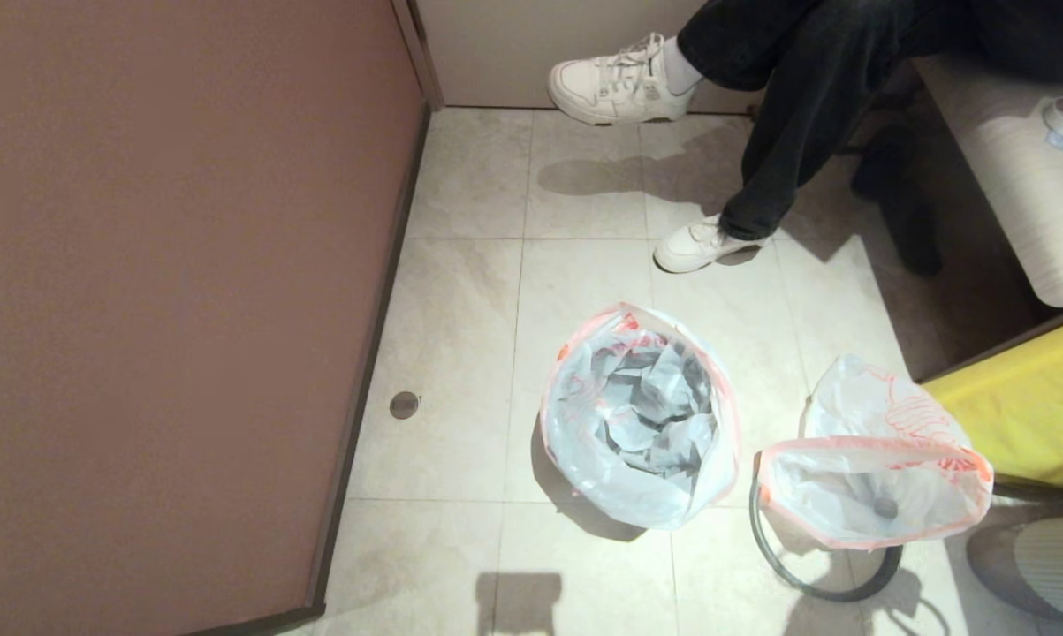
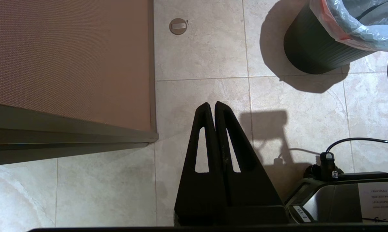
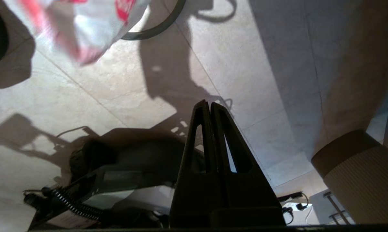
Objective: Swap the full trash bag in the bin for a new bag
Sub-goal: Place the trash can ring on the trash can
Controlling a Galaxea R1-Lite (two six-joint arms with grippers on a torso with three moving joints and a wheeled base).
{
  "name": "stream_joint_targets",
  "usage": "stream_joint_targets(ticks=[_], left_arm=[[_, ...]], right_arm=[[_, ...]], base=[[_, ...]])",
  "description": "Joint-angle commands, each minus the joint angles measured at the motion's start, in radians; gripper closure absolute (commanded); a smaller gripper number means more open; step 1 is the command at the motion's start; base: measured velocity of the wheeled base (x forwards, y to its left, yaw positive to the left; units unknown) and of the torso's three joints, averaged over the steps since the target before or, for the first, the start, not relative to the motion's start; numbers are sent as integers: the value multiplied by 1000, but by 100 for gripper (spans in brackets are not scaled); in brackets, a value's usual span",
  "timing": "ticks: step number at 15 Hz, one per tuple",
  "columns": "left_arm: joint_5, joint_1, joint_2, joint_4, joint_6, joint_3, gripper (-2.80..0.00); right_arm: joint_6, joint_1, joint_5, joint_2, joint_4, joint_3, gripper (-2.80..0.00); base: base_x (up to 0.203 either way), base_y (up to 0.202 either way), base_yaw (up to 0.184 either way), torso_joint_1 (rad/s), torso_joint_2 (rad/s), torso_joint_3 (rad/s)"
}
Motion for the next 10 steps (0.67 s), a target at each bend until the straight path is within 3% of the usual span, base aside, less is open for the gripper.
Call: stream_joint_targets(ticks=[1,4,6,10], left_arm=[[0,0,0,1,0,0,0],[0,0,0,1,0,0,0],[0,0,0,1,0,0,0],[0,0,0,1,0,0,0]], right_arm=[[-14,-12,6,251,-170,20,0],[-32,-13,53,436,-348,18,0],[-36,-24,210,486,-365,-1,0],[-39,-28,263,690,-369,-144,0]], base=[[0,0,0,0,0,0],[0,0,0,0,0,0],[0,0,0,0,0,0],[0,0,0,0,0,0]])
